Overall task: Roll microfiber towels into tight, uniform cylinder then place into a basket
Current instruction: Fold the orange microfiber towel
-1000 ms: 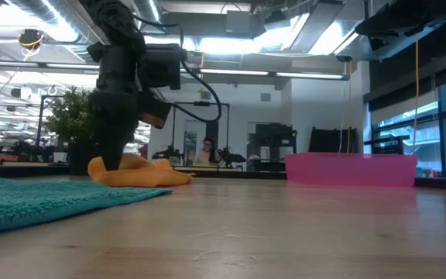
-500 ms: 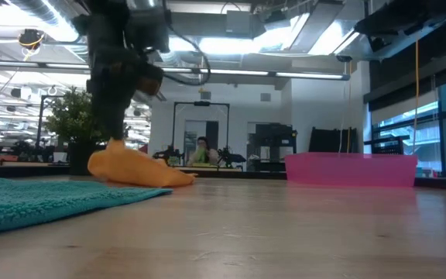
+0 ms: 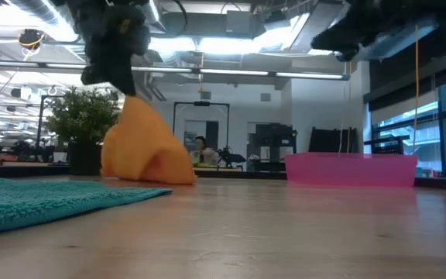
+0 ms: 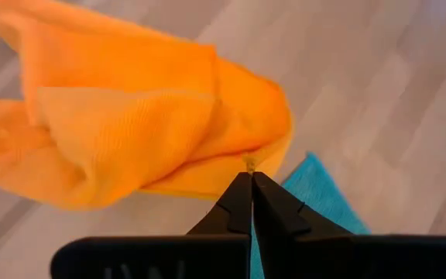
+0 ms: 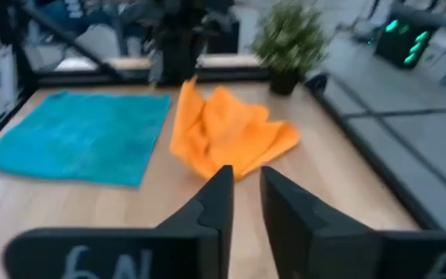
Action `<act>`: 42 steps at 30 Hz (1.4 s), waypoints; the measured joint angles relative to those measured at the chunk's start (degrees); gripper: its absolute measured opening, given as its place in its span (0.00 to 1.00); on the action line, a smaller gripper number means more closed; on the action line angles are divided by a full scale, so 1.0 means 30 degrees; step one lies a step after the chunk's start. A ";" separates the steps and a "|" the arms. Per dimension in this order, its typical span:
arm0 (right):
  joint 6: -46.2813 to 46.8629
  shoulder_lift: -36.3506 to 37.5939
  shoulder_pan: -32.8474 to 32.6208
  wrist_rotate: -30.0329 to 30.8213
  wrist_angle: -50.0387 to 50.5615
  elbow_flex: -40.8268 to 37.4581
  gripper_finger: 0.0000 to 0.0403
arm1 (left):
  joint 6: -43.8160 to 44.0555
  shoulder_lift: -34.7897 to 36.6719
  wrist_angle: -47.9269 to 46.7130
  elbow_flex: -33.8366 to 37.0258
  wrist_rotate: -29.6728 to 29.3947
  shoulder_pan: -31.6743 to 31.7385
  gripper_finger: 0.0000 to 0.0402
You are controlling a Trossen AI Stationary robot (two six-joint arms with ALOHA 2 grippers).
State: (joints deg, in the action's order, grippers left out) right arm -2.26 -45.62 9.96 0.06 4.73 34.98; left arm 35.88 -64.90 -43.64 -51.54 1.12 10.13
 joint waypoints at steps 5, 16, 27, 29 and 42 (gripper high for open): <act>-0.0291 -0.1370 0.0036 0.0105 -0.1732 0.0007 0.30 | 0.0481 0.1024 0.0937 0.0001 -0.1199 0.0000 0.00; -0.0034 -0.6759 0.0850 -0.3718 -0.8554 0.0007 0.31 | -0.0655 0.0901 0.3999 -0.0007 -0.1850 0.0000 0.00; -0.0631 -1.3030 0.1005 -0.6198 -0.9509 0.4632 0.30 | -0.2561 0.0887 0.3742 -0.1994 -0.2052 -0.0265 0.00; -0.0945 -1.4014 0.1005 -0.6428 -0.9511 0.5953 0.30 | -0.2892 0.0887 0.3690 -0.2175 -0.2037 -0.0262 0.00; -0.2368 -1.8144 0.1267 -0.8084 -0.4058 1.2654 0.30 | -0.3149 0.0887 0.3255 -0.2260 -0.1486 -0.0503 0.00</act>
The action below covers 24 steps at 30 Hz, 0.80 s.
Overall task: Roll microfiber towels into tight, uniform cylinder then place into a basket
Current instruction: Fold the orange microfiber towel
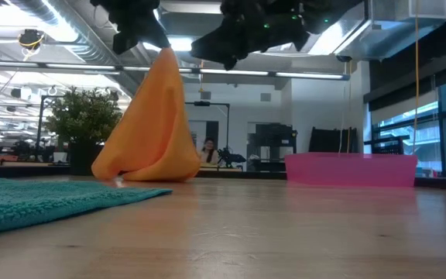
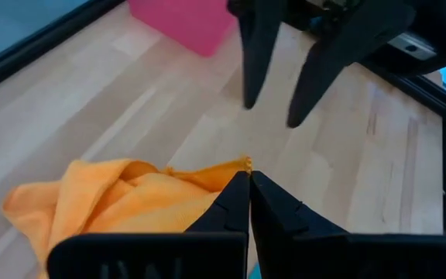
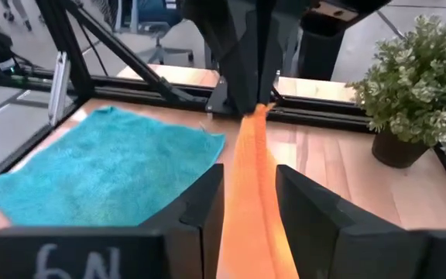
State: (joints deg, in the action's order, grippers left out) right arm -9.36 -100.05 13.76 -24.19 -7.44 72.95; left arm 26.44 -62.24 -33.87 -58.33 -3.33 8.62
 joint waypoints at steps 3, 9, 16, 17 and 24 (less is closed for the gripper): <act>0.0019 -0.0395 0.0000 -0.0012 0.0101 0.0468 0.30 | 0.0123 0.0000 0.0002 0.0000 0.0000 -0.0217 0.00; -0.0039 -0.0582 0.0022 -0.0027 0.0182 0.0602 0.30 | 0.0514 0.0015 0.0002 0.0000 0.0015 -0.0822 0.00; -0.0053 -0.0652 0.0022 -0.1554 0.0279 0.0602 0.30 | 0.0525 0.0087 0.0030 0.0000 0.0025 -0.1063 0.00; -0.0053 -0.0690 0.0022 -0.1832 0.0289 0.0598 0.30 | 0.0525 0.0087 0.0024 0.0002 0.0056 -0.1063 0.00; -0.0140 -0.0908 0.0022 -0.2176 0.0299 0.0598 0.30 | 0.0497 0.0087 0.0893 0.0007 0.0437 -0.1063 0.00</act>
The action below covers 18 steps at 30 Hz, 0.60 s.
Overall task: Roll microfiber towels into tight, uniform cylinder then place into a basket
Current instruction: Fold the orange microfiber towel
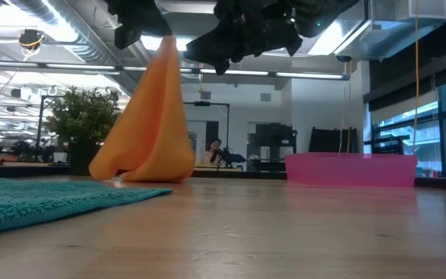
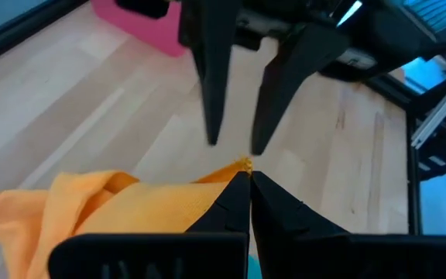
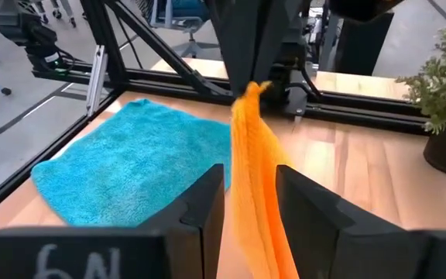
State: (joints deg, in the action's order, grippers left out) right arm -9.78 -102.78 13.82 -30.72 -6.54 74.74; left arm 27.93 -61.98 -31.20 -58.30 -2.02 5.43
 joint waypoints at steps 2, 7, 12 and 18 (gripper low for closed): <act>-0.0382 0.0006 0.0000 -0.0007 -0.0038 0.0000 0.30 | -0.0001 0.0000 0.0232 0.0000 0.0027 0.0000 0.00; -0.0899 0.0006 0.0000 -0.0318 -0.0174 0.0000 0.30 | -0.0009 0.0000 0.1022 0.0000 0.0150 0.0000 0.00; -0.0912 0.0006 0.0000 -0.0324 -0.0416 0.0000 0.30 | -0.0253 0.0000 0.1797 0.0000 0.0525 0.0000 0.00; -0.0912 0.0006 0.0000 -0.2378 -0.0402 0.0000 0.30 | -0.0390 0.0000 0.1879 0.0000 0.0431 0.0054 0.00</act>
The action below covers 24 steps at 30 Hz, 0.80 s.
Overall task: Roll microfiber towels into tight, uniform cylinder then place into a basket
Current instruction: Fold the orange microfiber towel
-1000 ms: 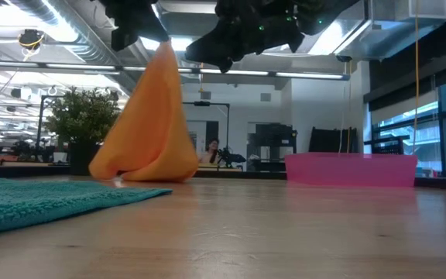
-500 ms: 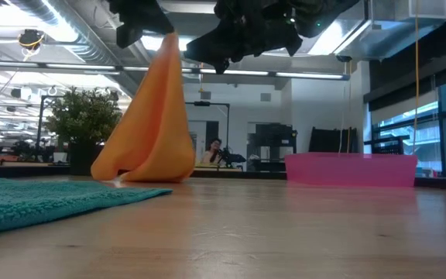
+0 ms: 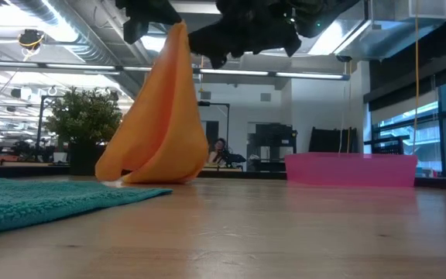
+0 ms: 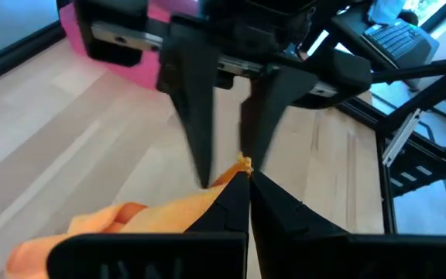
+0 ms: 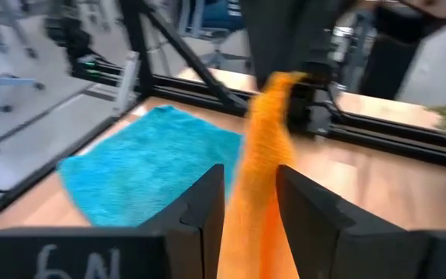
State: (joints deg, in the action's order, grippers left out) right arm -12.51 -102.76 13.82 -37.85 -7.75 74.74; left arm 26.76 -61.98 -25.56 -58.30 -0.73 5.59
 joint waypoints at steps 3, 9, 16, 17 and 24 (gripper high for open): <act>-0.0003 0.0000 0.0000 -0.0574 0.0022 0.0000 0.30 | -0.0001 0.0000 0.0316 0.0000 -0.0066 0.0004 0.00; 0.0000 0.0000 0.0000 -0.0631 0.0182 0.0000 0.30 | -0.0334 -0.0004 0.0160 -0.1080 -0.0074 0.0004 0.00; 0.0000 0.0001 -0.0012 -0.1484 0.0278 0.0000 0.30 | -0.1170 -0.0007 -0.0736 -0.2707 -0.0352 0.0004 0.00; 0.0000 0.0007 -0.0044 -0.1484 0.0408 0.0000 0.30 | -0.1170 -0.0007 -0.1299 -0.2971 -0.0582 0.0004 0.00; -0.0089 0.0007 -0.0044 -0.1476 0.2080 -0.0007 0.30 | -0.1156 -0.0015 -0.4386 -0.4876 -0.2086 0.0004 0.00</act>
State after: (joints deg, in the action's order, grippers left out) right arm -12.78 -102.74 13.69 -42.28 -1.51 74.72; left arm 23.29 -62.02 -38.72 -72.93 -6.99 5.61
